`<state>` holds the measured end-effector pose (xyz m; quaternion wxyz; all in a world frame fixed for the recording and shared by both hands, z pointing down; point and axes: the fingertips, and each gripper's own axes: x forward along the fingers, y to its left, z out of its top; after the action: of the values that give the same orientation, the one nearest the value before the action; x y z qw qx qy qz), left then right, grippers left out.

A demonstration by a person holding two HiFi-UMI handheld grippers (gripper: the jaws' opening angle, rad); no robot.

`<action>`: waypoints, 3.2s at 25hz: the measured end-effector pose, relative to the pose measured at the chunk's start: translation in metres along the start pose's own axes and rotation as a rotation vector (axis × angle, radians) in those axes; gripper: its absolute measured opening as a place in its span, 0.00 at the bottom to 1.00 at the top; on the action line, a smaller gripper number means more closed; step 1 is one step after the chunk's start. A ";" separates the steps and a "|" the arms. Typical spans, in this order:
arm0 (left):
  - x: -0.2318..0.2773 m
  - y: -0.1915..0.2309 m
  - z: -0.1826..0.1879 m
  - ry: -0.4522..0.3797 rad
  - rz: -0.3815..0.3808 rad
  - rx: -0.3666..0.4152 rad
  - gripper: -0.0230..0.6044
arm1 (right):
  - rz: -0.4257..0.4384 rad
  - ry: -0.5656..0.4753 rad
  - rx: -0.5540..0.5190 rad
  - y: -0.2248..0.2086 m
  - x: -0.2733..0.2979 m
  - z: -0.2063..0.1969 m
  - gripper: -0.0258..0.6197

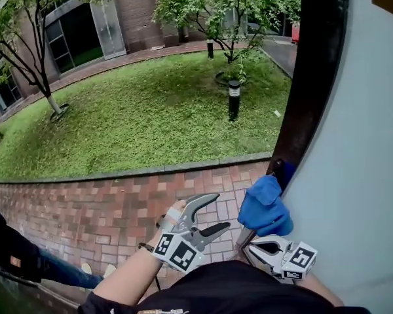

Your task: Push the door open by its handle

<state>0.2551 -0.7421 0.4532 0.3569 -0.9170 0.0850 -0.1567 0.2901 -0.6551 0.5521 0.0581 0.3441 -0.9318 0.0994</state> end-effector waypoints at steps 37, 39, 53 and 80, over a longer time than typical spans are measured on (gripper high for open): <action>-0.188 -0.072 -0.109 -0.163 0.363 -1.050 0.04 | 0.313 0.060 -0.134 0.080 0.155 0.016 0.04; -0.184 -0.097 -0.084 -0.157 0.407 -1.062 0.04 | 0.341 0.072 -0.134 0.085 0.144 0.007 0.04; -0.249 -0.212 0.071 -0.004 0.521 -0.922 0.04 | 0.499 0.068 -0.154 0.196 0.075 -0.001 0.04; -0.404 -0.501 0.316 -0.065 0.320 -0.985 0.04 | 0.184 -0.019 -0.087 0.522 -0.251 -0.052 0.04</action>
<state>0.0090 -0.0689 0.4828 -0.0949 -0.9562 0.2767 -0.0129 0.1416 -0.0974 0.4821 0.0545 0.2551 -0.9635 0.0605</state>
